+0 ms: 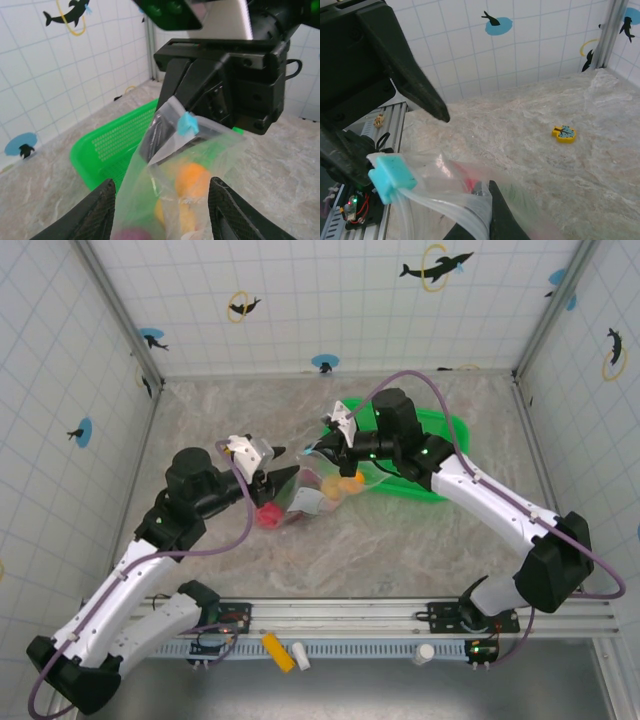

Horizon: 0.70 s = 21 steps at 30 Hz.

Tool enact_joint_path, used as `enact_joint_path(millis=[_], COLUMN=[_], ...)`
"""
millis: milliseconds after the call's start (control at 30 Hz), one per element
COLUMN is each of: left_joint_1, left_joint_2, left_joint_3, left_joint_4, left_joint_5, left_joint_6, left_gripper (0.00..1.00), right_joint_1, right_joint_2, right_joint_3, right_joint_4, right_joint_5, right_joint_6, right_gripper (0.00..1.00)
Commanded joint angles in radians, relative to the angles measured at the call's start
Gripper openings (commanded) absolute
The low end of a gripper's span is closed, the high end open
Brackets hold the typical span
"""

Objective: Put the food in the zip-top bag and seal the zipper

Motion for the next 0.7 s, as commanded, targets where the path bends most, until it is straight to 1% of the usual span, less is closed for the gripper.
enact_joint_path(millis=[0,67,133,333,467,667], left_joint_1=[-0.012,-0.015,-0.018,-0.02,-0.021,-0.021], left_joint_2=[0.012,0.008,0.005,0.014,0.023,0.054], left_joint_3=[-0.006,-0.019,-0.036,-0.038,-0.036,-0.031], left_joint_4=[0.05,0.061,0.078,0.127,0.165,0.181], left_joint_5=[0.084,0.062,0.051,-0.004,-0.006,0.042], left_joint_6=[0.015,0.021,0.034,0.053,0.076,0.124], left_gripper=[0.48,0.47,0.44,0.38,0.35,0.32], right_joint_1=[0.004,0.004,0.005,0.006,0.006,0.006], right_joint_2=[-0.026,-0.024,-0.022,-0.019,-0.017,-0.018], right_joint_3=[0.003,0.007,0.006,0.01,0.01,0.01], right_joint_4=[0.029,0.029,0.036,0.046,0.047,0.055], right_joint_5=[0.027,0.025,0.019,0.0,-0.01,-0.015], right_joint_6=[0.03,0.036,0.044,0.063,0.069,0.08], right_gripper=[0.0,0.0,0.0,0.0,0.0,0.0])
